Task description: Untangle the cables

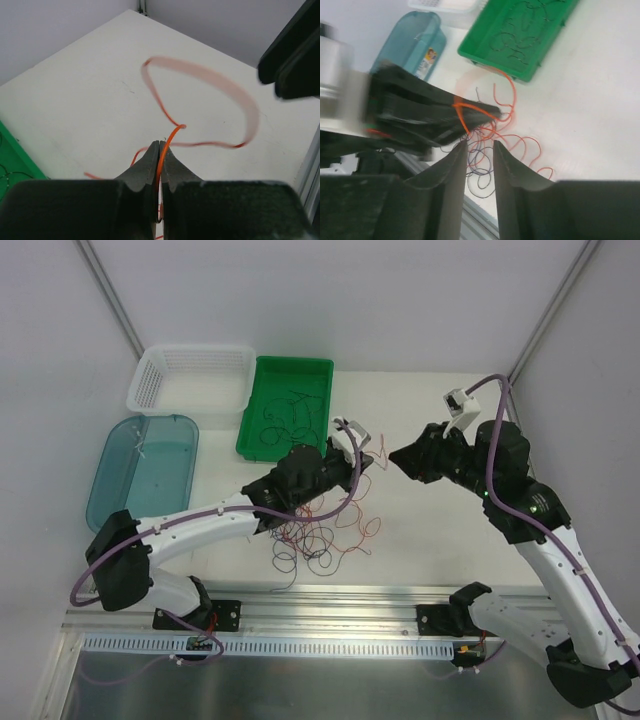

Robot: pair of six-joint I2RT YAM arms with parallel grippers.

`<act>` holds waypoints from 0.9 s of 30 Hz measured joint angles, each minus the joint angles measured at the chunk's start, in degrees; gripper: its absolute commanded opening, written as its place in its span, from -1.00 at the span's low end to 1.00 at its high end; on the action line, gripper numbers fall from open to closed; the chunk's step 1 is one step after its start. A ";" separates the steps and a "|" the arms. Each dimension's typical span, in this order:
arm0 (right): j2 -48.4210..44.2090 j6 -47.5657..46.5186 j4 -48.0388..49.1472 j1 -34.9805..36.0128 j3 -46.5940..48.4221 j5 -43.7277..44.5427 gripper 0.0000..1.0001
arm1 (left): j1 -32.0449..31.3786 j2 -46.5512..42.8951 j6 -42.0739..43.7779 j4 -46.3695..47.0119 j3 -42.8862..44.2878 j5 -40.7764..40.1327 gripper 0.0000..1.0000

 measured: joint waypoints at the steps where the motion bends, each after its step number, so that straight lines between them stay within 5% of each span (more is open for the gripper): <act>1: -0.46 -0.17 -0.66 0.00 -0.83 1.14 -0.08 | 0.04 -0.83 0.28 -2.47 1.53 -0.17 -1.00; 7: -2.82 -3.76 -5.49 0.00 -4.72 5.86 0.63 | 3.78 -4.17 0.90 -14.84 13.14 -0.35 -1.00; 10: -4.68 -5.46 -6.49 0.00 -6.75 6.56 0.75 | 8.13 -4.24 0.94 -20.55 19.80 0.02 -1.00; 19: -13.05 -6.75 -7.72 0.00 -18.73 6.10 0.86 | 24.68 -3.19 0.87 -33.79 42.91 2.49 -1.00; 27: -10.56 -7.02 -6.73 0.02 -24.92 1.14 0.86 | 29.66 -1.07 6.19 -36.70 60.13 3.30 -1.00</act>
